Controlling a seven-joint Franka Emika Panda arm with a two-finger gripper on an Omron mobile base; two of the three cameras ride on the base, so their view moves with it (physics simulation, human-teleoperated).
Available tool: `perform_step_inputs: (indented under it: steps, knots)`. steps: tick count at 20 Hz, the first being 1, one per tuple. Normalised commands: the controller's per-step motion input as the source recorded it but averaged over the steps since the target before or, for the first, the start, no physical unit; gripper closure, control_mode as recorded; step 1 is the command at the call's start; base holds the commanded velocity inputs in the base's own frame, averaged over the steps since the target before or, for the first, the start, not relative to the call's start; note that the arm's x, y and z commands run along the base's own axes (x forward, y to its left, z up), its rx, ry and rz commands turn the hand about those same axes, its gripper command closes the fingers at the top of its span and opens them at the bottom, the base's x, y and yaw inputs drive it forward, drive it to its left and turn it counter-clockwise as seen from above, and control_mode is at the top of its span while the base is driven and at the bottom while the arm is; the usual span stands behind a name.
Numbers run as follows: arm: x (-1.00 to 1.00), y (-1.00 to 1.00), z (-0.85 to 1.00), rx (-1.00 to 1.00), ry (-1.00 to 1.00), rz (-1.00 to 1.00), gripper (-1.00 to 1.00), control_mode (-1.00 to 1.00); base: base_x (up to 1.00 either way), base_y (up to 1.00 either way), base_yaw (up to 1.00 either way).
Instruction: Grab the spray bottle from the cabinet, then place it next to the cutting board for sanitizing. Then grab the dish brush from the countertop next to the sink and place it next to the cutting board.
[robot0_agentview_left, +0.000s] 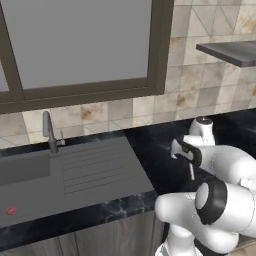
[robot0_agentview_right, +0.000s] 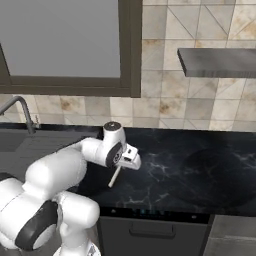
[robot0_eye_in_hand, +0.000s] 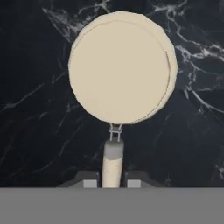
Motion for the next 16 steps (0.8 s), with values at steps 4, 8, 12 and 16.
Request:
perform_step_inputs:
  steps: [4, 8, 12, 16]
  knots:
    - [-0.58, 0.31, 0.98, 0.03, -0.61, 0.00, 1.00, -1.00, 0.00, 0.00, 0.00]
    - [-0.56, 0.43, 1.00, 0.12, -0.53, 0.00, 1.00, -1.00, 0.00, 0.00, 0.00]
    - [-0.53, 0.25, 1.00, 0.11, -0.51, 0.00, 1.00, -1.00, 0.00, 0.00, 0.00]
    - [-0.62, 0.03, 1.00, 0.12, -0.49, 0.03, 1.00, -1.00, 0.00, 0.00, 0.00]
